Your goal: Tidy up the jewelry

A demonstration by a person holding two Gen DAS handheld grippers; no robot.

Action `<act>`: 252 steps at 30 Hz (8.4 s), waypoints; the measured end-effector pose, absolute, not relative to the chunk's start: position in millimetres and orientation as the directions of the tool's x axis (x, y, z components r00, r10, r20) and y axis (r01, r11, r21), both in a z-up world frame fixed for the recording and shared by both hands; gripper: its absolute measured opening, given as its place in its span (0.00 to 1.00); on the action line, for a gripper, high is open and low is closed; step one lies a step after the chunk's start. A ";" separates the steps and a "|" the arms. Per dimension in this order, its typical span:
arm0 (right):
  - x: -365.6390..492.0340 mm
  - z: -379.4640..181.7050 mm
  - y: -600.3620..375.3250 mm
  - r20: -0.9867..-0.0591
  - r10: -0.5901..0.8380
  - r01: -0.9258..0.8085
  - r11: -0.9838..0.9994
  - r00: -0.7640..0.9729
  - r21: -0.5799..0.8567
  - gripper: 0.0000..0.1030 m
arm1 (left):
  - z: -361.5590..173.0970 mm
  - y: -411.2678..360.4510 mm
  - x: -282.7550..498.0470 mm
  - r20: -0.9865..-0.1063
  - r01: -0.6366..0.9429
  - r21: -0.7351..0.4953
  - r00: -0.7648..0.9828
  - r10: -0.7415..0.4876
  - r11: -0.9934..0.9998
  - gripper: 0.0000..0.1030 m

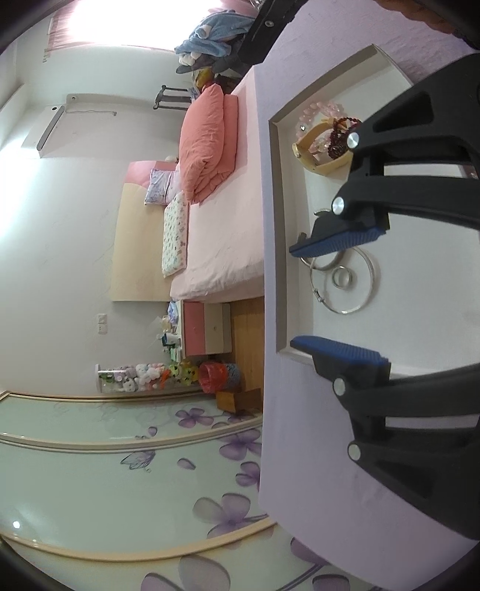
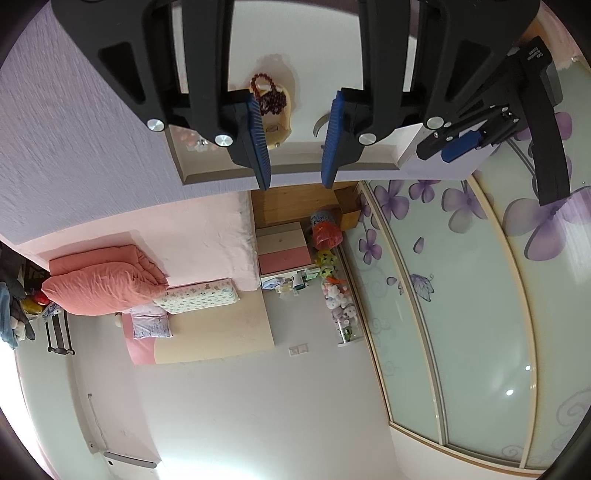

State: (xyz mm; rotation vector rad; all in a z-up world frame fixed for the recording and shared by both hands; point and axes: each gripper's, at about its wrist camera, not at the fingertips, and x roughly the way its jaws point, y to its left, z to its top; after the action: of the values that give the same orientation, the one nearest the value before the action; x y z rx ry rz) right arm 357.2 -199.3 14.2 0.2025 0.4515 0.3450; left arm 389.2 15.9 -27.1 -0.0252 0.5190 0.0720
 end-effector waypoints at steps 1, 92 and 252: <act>354.7 13.9 -199.8 -0.392 0.370 -0.281 0.922 0.843 0.266 0.29 | -27.1 15.2 384.7 -0.494 -0.078 0.004 0.867 0.069 0.997 0.45; 232.2 -77.6 -246.5 -0.768 0.228 -0.164 0.973 0.599 0.162 0.16 | -95.0 -31.8 294.2 -0.781 0.029 -0.051 0.621 -0.058 0.998 0.48; 277.0 -59.5 -185.8 -0.670 0.423 -0.355 0.902 0.610 0.246 0.23 | -34.5 71.6 304.0 -0.479 -0.116 -0.137 0.877 0.037 0.984 0.31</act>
State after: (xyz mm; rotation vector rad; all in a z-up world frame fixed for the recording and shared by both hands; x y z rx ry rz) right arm 277.0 -185.8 -59.5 0.0914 0.7972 0.4499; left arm 304.0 71.6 -34.5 -0.1639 0.4958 0.0800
